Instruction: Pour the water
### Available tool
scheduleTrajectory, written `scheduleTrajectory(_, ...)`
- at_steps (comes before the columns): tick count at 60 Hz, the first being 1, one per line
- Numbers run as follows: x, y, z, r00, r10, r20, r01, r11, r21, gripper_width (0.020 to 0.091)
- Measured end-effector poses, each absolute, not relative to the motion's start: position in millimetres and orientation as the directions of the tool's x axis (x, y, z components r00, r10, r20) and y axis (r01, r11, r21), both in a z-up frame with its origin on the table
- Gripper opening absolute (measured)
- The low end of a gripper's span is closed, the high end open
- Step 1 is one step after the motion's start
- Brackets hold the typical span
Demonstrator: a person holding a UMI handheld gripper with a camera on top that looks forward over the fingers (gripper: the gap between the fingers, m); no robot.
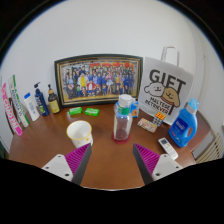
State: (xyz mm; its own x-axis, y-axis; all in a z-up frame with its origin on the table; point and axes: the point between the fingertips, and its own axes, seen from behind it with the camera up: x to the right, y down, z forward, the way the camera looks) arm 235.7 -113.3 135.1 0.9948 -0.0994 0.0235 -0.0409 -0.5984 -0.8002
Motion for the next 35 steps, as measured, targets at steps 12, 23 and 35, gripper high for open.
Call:
scheduleTrajectory(12, 189, -204, 178, 0.988, -0.123, 0.089, -0.007, -0.620, -0.785, 0.0857)
scheduleTrajectory(23, 161, -250, 194, 0.986, -0.130, 0.102, 0.000, -0.616, -0.788, 0.0855)
scheduleTrajectory(35, 149, -270, 194, 0.984, -0.129, 0.121, 0.014, -0.624, -0.782, 0.0854)
